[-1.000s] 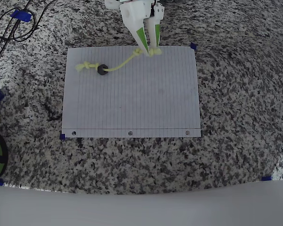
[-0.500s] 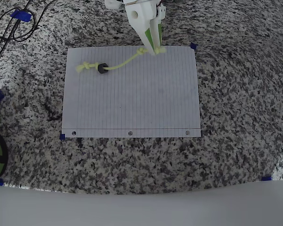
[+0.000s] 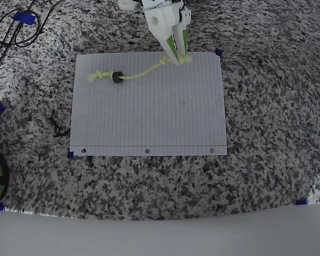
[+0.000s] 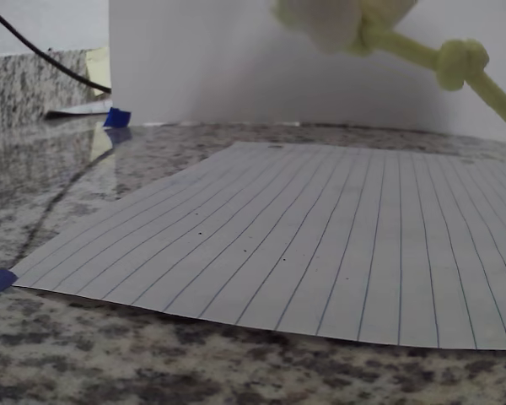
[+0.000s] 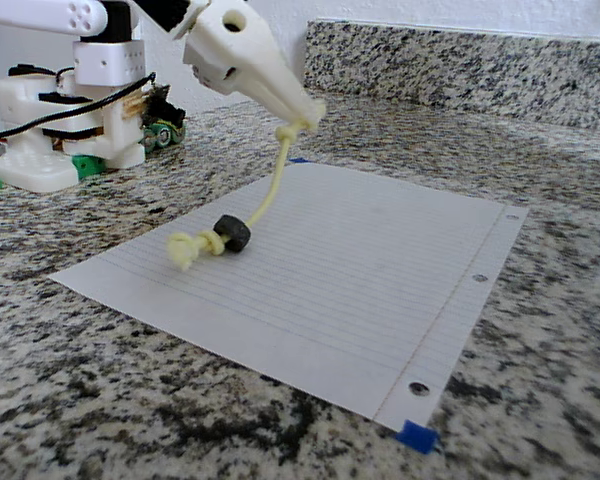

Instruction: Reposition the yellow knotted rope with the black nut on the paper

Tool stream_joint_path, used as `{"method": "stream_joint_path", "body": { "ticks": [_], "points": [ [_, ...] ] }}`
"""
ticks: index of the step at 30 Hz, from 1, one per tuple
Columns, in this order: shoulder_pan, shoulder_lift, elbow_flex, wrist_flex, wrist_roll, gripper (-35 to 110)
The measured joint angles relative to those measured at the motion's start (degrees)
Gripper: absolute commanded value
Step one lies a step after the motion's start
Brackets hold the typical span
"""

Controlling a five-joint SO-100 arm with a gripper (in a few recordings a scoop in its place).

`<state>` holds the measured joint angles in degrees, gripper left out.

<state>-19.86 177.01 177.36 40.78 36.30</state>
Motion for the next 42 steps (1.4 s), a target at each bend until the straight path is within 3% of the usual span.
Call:
{"method": "stream_joint_path", "body": {
  "ticks": [12,16,21,32,38,42],
  "points": [
    [-1.85,-0.88,1.05,-1.85,-4.83,2],
    [-1.85,-0.88,1.23,-2.55,-4.92,37],
    [-1.85,-0.88,1.23,-2.90,-6.77,52],
    [-1.85,-0.70,1.23,-5.54,-11.07,45],
    [1.14,-0.53,1.23,-8.09,-22.85,40],
    [5.98,-1.67,-0.26,-8.09,-34.19,28]
  ]
}}
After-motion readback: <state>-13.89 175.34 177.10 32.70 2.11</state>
